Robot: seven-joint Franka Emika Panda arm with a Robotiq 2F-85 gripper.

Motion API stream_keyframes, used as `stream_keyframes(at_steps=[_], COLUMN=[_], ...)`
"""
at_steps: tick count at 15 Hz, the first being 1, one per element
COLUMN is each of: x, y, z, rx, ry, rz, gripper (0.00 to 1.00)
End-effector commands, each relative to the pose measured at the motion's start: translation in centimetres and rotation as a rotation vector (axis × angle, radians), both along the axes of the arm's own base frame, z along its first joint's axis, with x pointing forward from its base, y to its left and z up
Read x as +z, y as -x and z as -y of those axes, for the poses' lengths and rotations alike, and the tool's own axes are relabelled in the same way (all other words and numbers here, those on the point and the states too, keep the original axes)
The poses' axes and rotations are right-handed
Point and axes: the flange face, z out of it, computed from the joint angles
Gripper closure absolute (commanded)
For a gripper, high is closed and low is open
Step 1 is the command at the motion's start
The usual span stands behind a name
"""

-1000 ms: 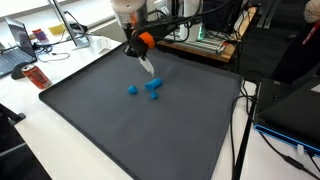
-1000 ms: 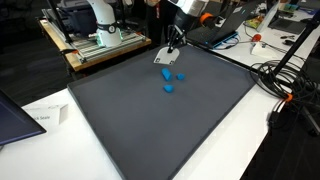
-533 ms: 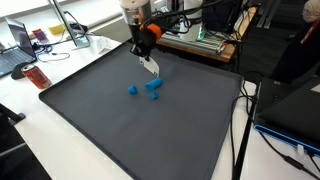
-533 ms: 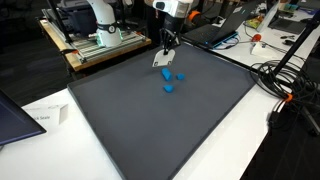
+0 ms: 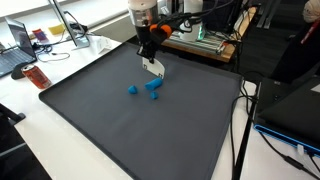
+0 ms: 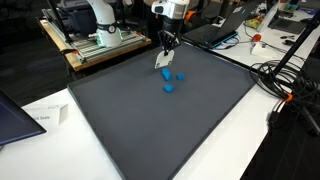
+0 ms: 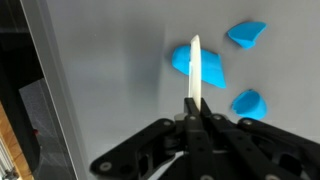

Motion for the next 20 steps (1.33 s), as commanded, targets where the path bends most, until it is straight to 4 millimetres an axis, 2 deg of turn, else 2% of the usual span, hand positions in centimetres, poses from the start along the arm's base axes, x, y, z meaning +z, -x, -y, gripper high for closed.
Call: stream_keyframes(at_steps=[1, 3, 11, 20], x=[0.05, 0.09, 0.07, -0.85], y=[-0.01, 0.0, 0.08, -0.7], z=[-0.02, 0.0, 0.21, 0.89], rx=[0.003, 0.005, -0.154, -0.167], ry=[0.0, -0.001, -0.056, -0.042], rz=[-0.001, -0.001, 0.017, 0.056], gripper=[0.96, 0.99, 0.99, 0.99])
